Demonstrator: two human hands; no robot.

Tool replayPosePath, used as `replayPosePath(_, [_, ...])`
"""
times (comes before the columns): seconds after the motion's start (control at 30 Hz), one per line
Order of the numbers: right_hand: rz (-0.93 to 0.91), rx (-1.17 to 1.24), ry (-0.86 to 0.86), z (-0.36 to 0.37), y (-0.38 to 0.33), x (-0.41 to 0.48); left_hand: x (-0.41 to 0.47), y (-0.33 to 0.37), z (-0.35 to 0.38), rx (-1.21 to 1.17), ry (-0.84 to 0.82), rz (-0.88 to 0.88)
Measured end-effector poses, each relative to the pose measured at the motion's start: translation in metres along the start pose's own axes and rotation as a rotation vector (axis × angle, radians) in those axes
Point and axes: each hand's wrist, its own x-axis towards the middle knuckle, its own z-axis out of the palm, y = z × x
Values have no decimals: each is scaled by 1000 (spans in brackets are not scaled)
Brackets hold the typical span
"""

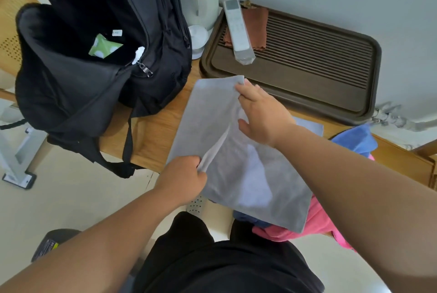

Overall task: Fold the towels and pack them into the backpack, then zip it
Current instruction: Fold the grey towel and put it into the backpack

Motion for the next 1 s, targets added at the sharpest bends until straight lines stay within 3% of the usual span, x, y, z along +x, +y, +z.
replayPosePath(0.1, [31, -30, -19, 6, 14, -15, -7, 9, 5, -76, 6, 66])
replayPosePath(0.33, [164, -144, -452, 42, 31, -33, 1, 10, 48, 117, -130, -5])
replayPosePath(0.53, [179, -134, -401, 45, 38, -24, -5, 9, 58, 80, -212, 28])
replayPosePath(0.73, [133, -214, -155, 30, 48, -40, -17, 17, 55, -21, -78, 61])
replayPosePath(0.8, [158, -214, -207, 32, 52, -47, -17, 20, 60, -4, -128, 67])
replayPosePath(0.93, [172, -273, -480, 34, 48, -55, -19, 25, 66, 121, -399, 36])
replayPosePath(1.0, [180, -220, -456, 33, 37, -58, -18, 24, 65, 97, -360, -39])
